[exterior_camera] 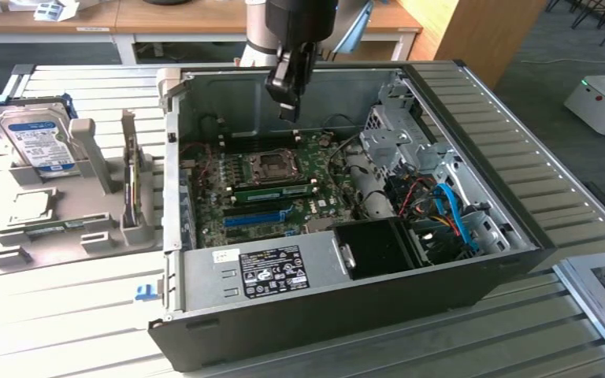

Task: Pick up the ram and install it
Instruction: 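Press down the ram until it locks into place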

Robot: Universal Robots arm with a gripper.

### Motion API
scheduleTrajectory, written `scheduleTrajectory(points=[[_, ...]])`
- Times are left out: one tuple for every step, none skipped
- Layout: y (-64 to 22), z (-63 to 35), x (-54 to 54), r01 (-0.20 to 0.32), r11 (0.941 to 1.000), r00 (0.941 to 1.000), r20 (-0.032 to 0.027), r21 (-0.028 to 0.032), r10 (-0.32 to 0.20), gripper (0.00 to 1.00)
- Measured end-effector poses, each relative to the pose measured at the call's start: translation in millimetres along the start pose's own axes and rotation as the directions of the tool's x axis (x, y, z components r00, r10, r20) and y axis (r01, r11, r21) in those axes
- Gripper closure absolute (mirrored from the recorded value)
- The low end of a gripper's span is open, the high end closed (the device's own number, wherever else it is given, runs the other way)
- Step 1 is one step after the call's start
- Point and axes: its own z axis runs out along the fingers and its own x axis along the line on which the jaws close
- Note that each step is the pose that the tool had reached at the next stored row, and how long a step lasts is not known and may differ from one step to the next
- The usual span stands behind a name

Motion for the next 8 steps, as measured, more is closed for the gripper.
scheduleTrajectory(points=[[0.0, 0.1, 0.0, -0.017, 0.9998, 0.9998, 0.0, 0.0002, 0.017, 0.9], [0.0, 0.4, 0.0, -0.053, 0.9986, 0.9986, 0.0, 0.0007, 0.053, 0.9], [0.0, 0.5, 0.0, -0.071, 0.9975, 0.9975, 0.0, 0.0008, 0.071, 0.9], [0.0, 0.6, 0.0, -0.089, 0.996, 0.996, 0.0, 0.0011, 0.089, 0.9], [0.0, 0.6, 0.0, -0.107, 0.9943, 0.9943, -0.0001, 0.0014, 0.107, 0.9], [0.0, 0.7, 0.0, -0.123, 0.9925, 0.9925, -0.0001, 0.0016, 0.123, 0.9], [0.0, 0.8, 0.0, -0.14, 0.9902, 0.9902, 0.0, 0.0017, 0.14, 0.9], [0.0, 0.9, 0.0, -0.158, 0.9874, 0.9875, 0.0, 0.002, 0.158, 0.9]])
